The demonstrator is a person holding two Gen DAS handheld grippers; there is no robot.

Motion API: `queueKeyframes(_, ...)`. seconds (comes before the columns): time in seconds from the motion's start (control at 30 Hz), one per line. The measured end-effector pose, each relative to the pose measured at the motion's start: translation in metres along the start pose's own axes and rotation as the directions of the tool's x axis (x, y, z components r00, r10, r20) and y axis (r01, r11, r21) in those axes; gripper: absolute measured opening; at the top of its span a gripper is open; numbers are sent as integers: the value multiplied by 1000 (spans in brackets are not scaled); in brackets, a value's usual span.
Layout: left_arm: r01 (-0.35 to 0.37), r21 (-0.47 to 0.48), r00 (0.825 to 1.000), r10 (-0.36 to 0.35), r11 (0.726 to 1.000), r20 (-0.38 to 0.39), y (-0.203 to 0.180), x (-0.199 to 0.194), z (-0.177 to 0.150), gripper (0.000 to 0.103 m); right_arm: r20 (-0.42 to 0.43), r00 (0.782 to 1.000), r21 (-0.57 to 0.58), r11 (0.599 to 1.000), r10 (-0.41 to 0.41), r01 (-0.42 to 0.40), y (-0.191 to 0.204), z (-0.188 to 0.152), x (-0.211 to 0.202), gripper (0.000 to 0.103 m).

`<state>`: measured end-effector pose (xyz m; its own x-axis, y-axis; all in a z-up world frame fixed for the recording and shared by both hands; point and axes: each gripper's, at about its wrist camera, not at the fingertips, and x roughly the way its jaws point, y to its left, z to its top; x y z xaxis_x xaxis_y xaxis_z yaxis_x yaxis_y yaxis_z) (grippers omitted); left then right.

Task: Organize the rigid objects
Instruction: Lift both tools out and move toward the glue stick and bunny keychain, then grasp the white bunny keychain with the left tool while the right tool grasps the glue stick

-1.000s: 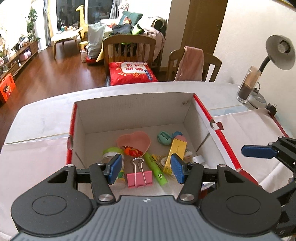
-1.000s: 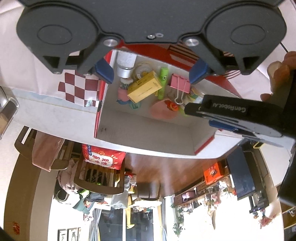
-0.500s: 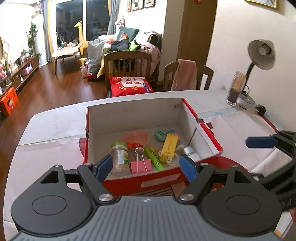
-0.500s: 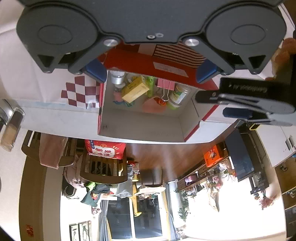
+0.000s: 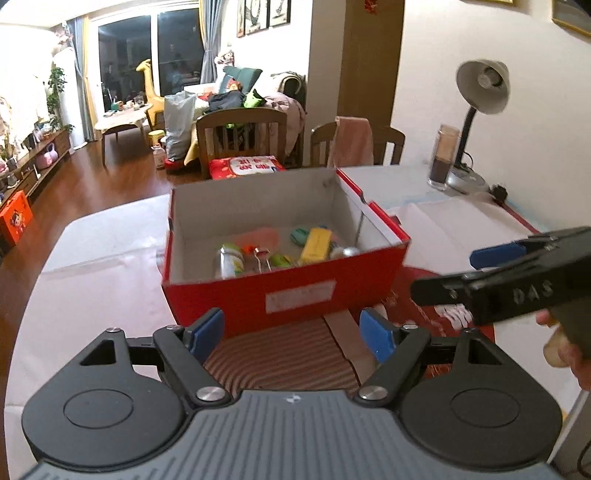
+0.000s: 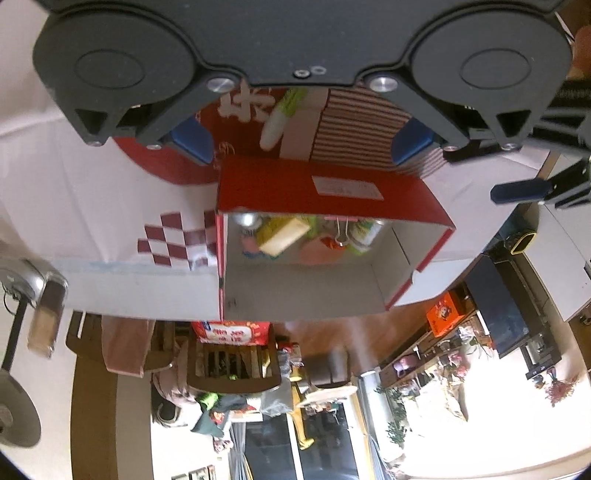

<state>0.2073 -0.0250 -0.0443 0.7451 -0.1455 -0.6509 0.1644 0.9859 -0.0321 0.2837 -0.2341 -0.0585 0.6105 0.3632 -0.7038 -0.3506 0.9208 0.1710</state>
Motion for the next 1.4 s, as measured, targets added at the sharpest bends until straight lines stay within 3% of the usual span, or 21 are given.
queueKeyframes(0.43,49,64,996,-44,997,-77,-33,13,-51,81,-107,994,57,998,-17,23,-3,-33,23,102)
queueKeyframes(0.6,135,91,984,-122,987,-131,-46,25,-68,81,-161,987,68,997,-22,33,-1,-45,39,102)
queueKeyframes(0.77,175,113,975,-156,978,-159,-54,39,-80,81,-203,979,58,998,-24,37,2,-51,52,100)
queueKeyframes(1.4,171,142,967,-139,975,-214,-65,87,-95,81,-304,951,38,997,-58,73,12,-53,93,81)
